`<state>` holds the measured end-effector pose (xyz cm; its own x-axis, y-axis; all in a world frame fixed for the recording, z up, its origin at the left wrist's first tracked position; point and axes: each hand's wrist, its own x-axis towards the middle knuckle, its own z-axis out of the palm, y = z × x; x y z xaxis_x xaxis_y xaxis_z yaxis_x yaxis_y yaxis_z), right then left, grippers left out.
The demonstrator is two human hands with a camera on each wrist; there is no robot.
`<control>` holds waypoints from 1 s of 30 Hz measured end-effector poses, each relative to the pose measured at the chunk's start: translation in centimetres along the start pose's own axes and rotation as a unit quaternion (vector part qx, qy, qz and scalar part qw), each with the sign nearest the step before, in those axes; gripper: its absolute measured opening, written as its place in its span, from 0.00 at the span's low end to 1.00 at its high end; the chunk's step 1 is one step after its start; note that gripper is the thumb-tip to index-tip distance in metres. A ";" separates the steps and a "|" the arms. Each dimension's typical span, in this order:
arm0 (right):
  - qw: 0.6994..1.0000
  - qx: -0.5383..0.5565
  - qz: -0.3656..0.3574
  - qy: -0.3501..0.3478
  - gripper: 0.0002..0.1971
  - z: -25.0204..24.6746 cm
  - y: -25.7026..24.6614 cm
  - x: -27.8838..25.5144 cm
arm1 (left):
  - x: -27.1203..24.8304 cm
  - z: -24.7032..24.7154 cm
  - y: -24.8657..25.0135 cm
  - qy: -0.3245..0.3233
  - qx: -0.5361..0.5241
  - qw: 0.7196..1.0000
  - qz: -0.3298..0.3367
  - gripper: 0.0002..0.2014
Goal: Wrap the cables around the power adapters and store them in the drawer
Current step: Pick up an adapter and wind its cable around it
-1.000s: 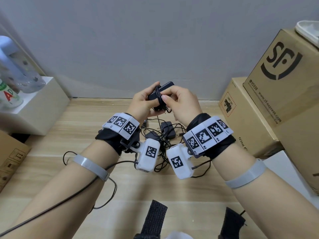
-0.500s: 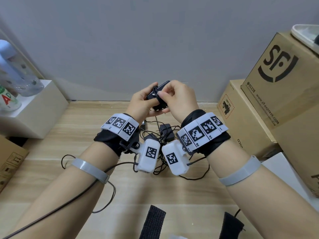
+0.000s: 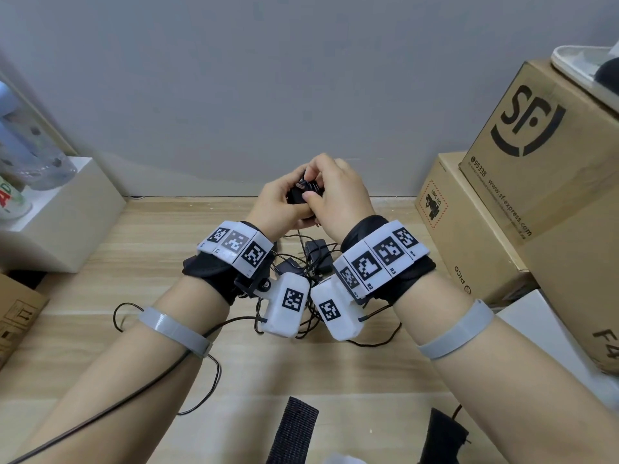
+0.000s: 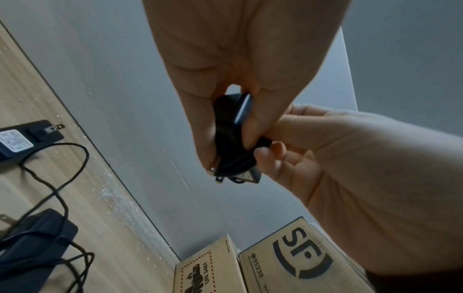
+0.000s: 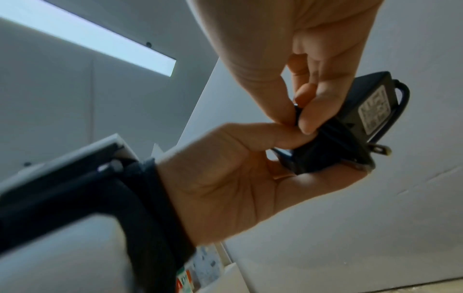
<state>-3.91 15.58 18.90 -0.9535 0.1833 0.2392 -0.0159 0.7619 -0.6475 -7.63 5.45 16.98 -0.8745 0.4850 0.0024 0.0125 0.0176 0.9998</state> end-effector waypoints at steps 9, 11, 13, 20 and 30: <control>0.998 -0.045 -0.017 -0.051 0.09 0.0 0.1 0.1 | 0.3 -0.9 -0.6 0.032 -0.067 0.996 -0.055 0.17; 0.998 -0.044 -0.017 -0.047 0.07 -0.1 0.2 0.2 | 0.5 -1.2 -0.8 0.028 -0.072 0.995 -0.066 0.15; 0.998 -0.043 -0.026 -0.036 0.06 -0.1 0.3 0.0 | 0.5 -1.5 -0.8 0.023 -0.078 0.994 -0.074 0.14; 0.989 -0.105 -0.100 -0.026 0.07 -0.6 0.0 -0.3 | 0.2 -1.6 -1.6 -0.041 -0.067 0.988 -0.133 0.08; 0.989 -0.125 -0.060 -0.059 0.08 -0.6 1.1 -0.1 | -1.0 -1.3 -2.9 -0.126 0.023 0.985 -0.115 0.11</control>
<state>-3.66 16.73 18.56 -0.9780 0.0193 0.2078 -0.0705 0.9066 -0.4160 -7.44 3.84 14.14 -0.7085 0.6655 -0.2347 -0.1437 0.1895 0.9713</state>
